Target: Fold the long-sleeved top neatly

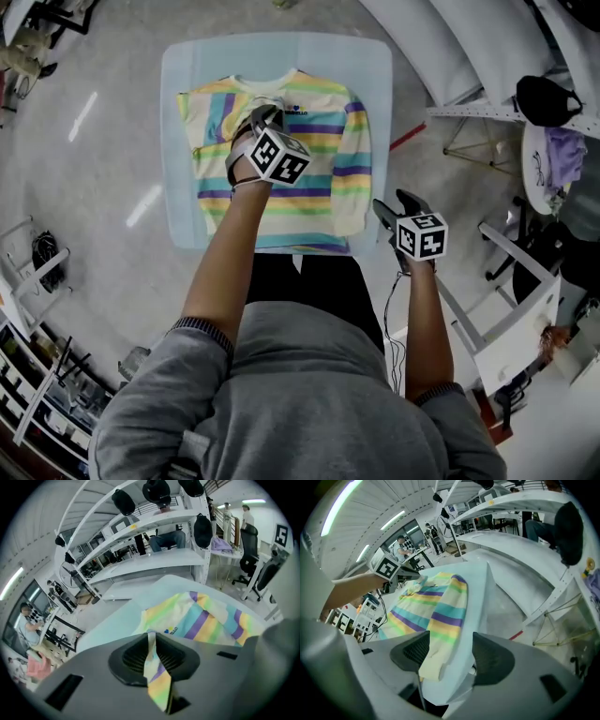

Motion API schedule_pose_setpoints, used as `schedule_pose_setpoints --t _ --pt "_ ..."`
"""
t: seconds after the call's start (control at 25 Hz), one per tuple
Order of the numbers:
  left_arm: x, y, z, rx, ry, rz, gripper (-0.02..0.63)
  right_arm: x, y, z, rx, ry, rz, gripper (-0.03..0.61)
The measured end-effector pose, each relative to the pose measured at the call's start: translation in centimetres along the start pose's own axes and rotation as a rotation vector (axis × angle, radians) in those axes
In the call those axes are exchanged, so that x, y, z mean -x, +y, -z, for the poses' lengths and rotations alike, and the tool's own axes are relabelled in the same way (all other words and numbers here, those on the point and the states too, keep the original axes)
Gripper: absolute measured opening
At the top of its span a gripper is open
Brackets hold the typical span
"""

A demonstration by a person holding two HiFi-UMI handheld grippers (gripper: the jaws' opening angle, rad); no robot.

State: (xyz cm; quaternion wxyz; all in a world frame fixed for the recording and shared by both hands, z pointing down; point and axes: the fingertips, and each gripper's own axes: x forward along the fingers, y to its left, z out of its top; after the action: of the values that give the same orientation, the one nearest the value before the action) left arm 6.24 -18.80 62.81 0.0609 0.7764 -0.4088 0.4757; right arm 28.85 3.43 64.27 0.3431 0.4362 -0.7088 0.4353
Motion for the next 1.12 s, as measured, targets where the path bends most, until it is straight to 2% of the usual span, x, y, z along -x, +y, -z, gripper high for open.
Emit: schedule_pose_setpoints --t 0.12,0.2,0.4,0.56,0.8,0.96,1.12 --pt "-1.1 -3.1 -0.4 0.036 -0.027 0.070 0.073 -0.1 -0.4 0.3 0.001 0.005 -0.004 0.301" --pt "-1.2 -5.0 -1.5 0.033 -0.064 0.107 0.104 0.1 -0.7 0.5 0.002 0.008 -0.005 0.301" --pt "0.0 -10.1 -3.9 0.031 -0.148 0.262 0.143 0.2 -1.2 1.3 0.007 0.013 -0.009 0.301" --pt "2.3 -11.3 -2.7 0.000 -0.158 0.288 0.163 -0.5 -0.3 2.6 0.020 0.032 -0.038 0.302" --pt "6.0 -12.5 0.0 0.095 -0.145 0.353 0.172 -1.7 2.3 5.5 0.025 0.055 -0.085 0.302" --pt "8.8 -13.1 0.7 0.205 -0.179 0.416 0.173 -1.9 5.8 6.3 0.106 0.038 -0.123 0.301" --pt "11.8 -13.8 1.1 0.192 -0.245 0.459 0.173 -2.7 9.2 7.3 0.265 0.023 -0.135 0.298"
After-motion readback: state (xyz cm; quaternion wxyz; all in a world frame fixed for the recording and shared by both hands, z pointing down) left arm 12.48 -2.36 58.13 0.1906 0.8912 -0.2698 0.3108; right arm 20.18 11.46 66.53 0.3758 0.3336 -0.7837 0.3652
